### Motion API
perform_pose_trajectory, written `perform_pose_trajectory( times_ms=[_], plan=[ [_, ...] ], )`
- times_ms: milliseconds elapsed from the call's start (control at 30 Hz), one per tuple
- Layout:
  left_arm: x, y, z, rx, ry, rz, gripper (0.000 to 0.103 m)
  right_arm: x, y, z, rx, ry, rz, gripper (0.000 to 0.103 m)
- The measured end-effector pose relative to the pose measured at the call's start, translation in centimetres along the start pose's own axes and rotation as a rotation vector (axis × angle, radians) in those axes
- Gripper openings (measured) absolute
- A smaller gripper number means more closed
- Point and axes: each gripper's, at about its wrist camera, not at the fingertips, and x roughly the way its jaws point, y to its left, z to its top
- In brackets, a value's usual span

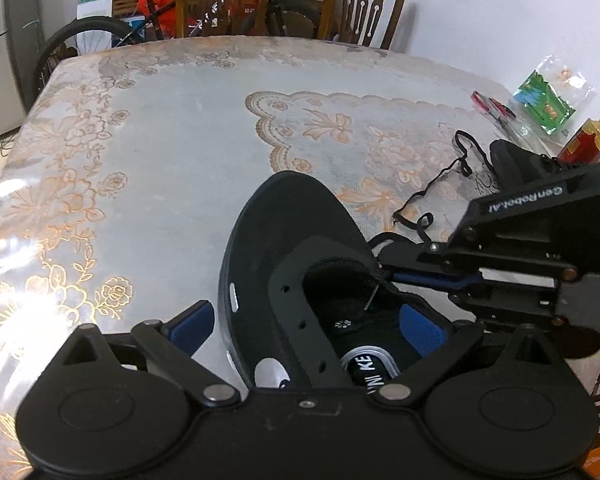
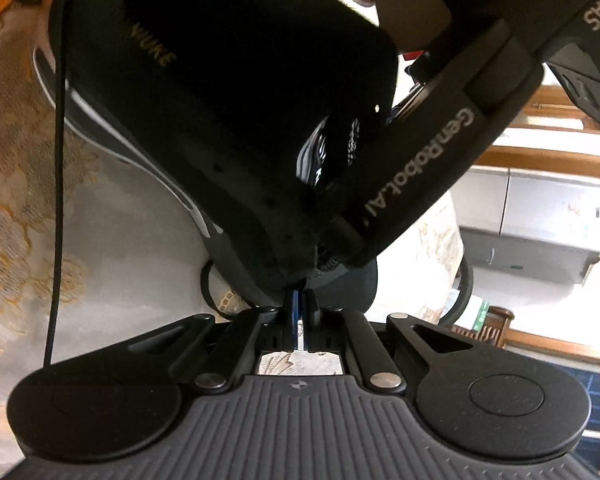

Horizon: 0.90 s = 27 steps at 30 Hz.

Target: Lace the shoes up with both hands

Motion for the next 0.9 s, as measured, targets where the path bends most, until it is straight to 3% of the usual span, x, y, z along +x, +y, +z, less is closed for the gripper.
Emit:
perform_pose_trajectory(
  times_ms=[33, 100, 233, 500, 567, 633, 733, 900],
  plan=[
    [-0.1, 0.0, 0.0, 0.002, -0.001, 0.007, 0.099, 0.1, 0.0, -0.2, 0.001, 0.001, -0.001, 0.007],
    [-0.6, 0.1, -0.2, 0.002, -0.006, 0.018, 0.099, 0.1, -0.4, -0.8, 0.038, 0.009, 0.015, 0.026],
    [-1.6, 0.5, -0.9, -0.009, -0.007, 0.007, 0.099, -0.9, -3.1, -2.2, 0.175, 0.007, 0.085, 0.026],
    [-0.8, -0.3, -2.0, -0.118, -0.029, -0.001, 0.101, -1.0, -10.3, -2.1, 0.513, -0.045, 0.322, 0.026],
    [-1.3, -0.4, -2.6, -0.128, -0.040, 0.022, 0.101, -1.5, -10.8, -1.8, 0.463, -0.086, 0.371, 0.026],
    [-1.7, -0.3, -3.1, -0.160, -0.050, 0.029, 0.101, -0.4, -11.3, -0.7, 0.359, -0.097, 0.476, 0.024],
    [-1.6, -0.2, -3.7, -0.201, -0.064, 0.026, 0.101, 1.8, -11.3, 0.6, 0.247, -0.062, 0.627, 0.017],
    [-1.6, -0.1, -4.2, -0.242, -0.090, 0.027, 0.103, 4.7, -11.7, 2.1, 0.074, -0.023, 0.747, 0.018]
  ],
)
